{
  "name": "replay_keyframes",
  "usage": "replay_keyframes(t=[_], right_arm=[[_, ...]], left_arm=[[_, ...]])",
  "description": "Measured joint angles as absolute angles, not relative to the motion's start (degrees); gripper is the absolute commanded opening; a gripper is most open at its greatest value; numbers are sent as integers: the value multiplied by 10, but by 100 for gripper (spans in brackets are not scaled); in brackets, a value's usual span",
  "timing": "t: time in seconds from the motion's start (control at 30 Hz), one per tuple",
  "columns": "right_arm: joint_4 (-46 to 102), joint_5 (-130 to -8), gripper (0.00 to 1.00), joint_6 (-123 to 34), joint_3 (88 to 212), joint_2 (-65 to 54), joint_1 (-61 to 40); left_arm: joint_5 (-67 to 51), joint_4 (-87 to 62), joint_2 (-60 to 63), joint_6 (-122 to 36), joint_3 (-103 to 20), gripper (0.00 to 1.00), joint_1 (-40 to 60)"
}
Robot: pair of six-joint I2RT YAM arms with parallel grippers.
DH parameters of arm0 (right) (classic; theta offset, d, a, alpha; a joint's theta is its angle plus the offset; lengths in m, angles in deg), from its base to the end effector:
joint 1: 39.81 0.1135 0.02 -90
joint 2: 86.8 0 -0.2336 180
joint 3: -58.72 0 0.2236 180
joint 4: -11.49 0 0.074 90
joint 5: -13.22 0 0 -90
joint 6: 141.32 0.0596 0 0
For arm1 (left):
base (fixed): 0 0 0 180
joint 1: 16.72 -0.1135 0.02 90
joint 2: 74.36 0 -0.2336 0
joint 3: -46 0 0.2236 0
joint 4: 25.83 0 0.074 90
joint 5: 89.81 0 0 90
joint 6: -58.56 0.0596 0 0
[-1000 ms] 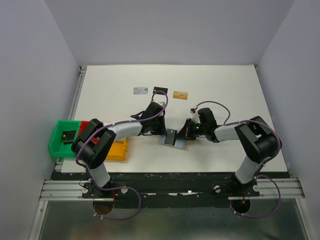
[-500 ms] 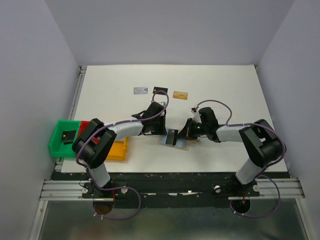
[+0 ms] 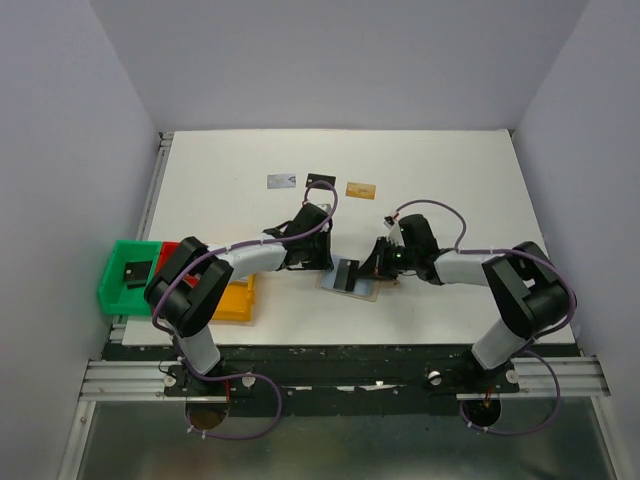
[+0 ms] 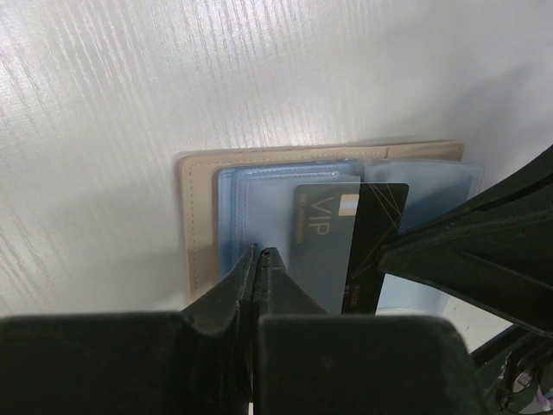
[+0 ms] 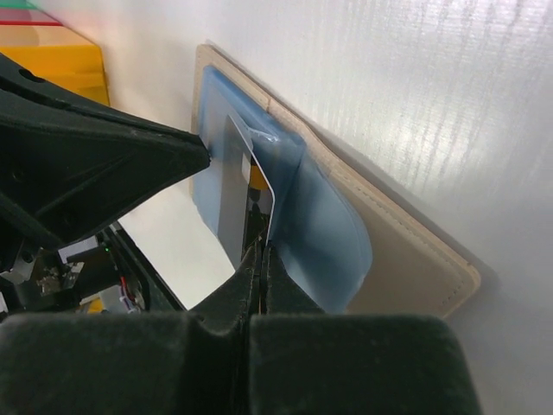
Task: Take the credit cards out of the card holder
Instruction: Remove the credit card from the card holder, then place the credit card at the center of the board.
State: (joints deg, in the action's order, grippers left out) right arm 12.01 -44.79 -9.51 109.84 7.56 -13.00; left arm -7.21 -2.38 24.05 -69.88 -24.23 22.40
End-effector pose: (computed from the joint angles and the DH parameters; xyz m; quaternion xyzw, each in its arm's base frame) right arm 0.2451 0.1593 0.1071 0.0081 0.8906 0.4221 0.1689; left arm 0.2542 -0.2166 0.1346 0.0268 0.9424 -0.2529 0.2175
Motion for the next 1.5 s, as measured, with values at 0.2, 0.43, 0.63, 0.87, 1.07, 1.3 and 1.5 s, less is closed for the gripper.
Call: replay_keyframes(t=[0.2, 0.43, 0.63, 0.87, 1.07, 1.3, 1.5], right_arm=[[170, -462, 0, -113, 1093, 32, -149], [263, -490, 0, -150, 1089, -62, -162], [375, -526, 0, -191, 1118, -156, -162], [448, -513, 0, -265, 1177, -250, -163], [562, -433, 0, -354, 1278, -251, -152], [725, -350, 0, -453, 1399, -239, -109], [814, -331, 0, -508, 1457, -237, -74]], left_arm=[[-71, -17, 241, -698, -245, 25, 224], [-73, -17, 240, -703, -253, 74, 220], [-73, -9, 230, -704, -263, 99, 220], [-71, -36, 113, -707, -266, 99, 205], [-138, -158, -85, -707, -162, 98, 119], [-415, -318, -112, -706, -134, 85, 65], [-607, -475, -63, -765, -149, 79, 96]])
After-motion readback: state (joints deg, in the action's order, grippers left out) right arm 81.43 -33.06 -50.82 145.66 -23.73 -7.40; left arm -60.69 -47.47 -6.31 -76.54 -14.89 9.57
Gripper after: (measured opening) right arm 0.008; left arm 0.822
